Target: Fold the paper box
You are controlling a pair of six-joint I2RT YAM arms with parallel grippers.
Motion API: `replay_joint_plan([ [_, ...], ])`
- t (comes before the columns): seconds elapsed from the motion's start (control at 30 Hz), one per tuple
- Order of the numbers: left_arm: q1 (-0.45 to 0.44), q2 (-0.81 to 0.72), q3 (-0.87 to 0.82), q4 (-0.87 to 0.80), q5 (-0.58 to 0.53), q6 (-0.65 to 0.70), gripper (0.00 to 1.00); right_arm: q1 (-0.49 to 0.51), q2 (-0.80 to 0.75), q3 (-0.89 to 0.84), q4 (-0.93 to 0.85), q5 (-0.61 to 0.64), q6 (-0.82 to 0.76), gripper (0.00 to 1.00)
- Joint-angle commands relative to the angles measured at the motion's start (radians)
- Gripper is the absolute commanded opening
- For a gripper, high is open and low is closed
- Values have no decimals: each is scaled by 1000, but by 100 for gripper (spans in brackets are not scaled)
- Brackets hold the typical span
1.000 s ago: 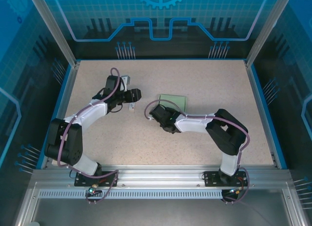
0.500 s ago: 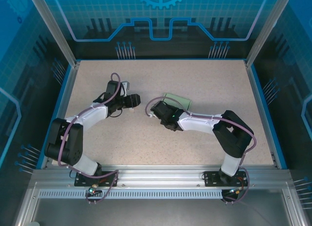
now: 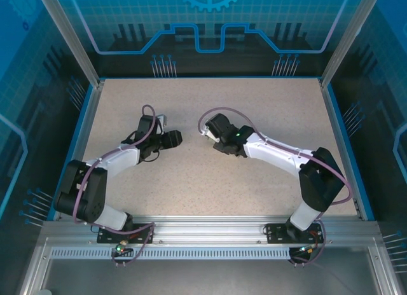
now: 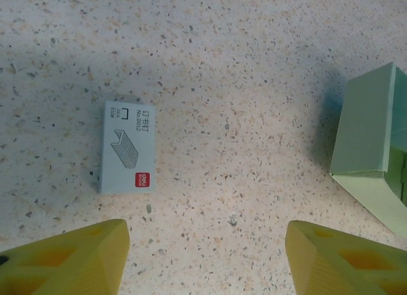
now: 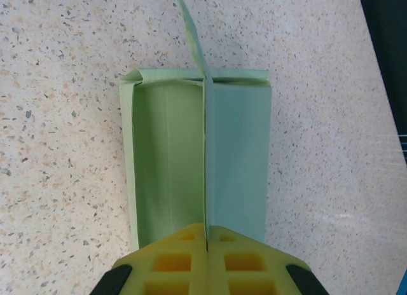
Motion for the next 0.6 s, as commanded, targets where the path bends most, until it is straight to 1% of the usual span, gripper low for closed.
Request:
replay_joint_plan([
  [0.0, -2, 38, 21, 11, -89, -7, 69, -20, -13, 51, -99, -56, 39, 0],
  [0.13, -2, 142, 127, -63, -143, 35, 71, -34, -6, 63, -108, -67, 48, 0],
  [0.3, -3, 289, 258, -136, -148, 79, 73, -41, -8, 68, -106, -83, 53, 1],
  [0.47, -18, 368, 334, -209, -167, 106, 73, -50, -13, 73, -110, -88, 52, 0],
  [0.57, -33, 390, 346, -233, -200, 107, 70, -57, -20, 76, -110, -100, 52, 0],
])
